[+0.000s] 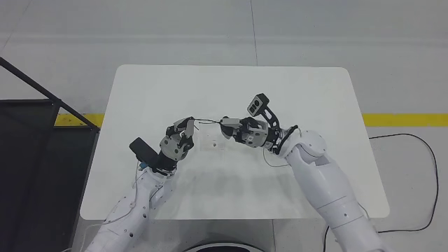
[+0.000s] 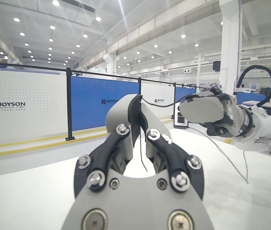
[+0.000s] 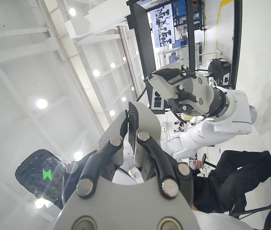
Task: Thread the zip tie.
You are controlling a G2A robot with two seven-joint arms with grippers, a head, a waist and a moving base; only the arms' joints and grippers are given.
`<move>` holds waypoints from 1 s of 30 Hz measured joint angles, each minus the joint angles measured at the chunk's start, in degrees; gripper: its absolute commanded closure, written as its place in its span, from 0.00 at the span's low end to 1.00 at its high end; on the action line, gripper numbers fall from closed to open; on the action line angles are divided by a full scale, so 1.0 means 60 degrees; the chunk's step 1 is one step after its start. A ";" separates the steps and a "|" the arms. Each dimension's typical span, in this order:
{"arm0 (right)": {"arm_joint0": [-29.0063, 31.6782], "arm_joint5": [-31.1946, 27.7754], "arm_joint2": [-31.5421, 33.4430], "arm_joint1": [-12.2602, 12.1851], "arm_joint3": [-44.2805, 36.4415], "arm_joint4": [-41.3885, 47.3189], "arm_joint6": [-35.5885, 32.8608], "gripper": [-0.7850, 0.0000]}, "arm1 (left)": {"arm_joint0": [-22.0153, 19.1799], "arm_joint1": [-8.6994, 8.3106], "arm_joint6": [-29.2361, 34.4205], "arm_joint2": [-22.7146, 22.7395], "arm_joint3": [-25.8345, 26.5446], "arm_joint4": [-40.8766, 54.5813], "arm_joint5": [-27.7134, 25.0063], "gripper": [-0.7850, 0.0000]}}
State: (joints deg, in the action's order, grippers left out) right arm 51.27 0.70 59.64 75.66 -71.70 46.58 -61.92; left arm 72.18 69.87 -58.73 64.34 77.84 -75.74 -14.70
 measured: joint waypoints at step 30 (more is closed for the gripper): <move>-0.0414 0.0247 -0.0294 0.0222 0.0014 0.0218 0.0507 1.00 | 0.0000 0.0000 0.0000 0.0000 0.0000 0.0000 0.0000 1.00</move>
State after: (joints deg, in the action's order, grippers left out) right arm 48.79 2.18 57.87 76.99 -71.62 47.89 -58.87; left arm 72.18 69.87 -58.73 64.34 77.84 -75.74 -14.70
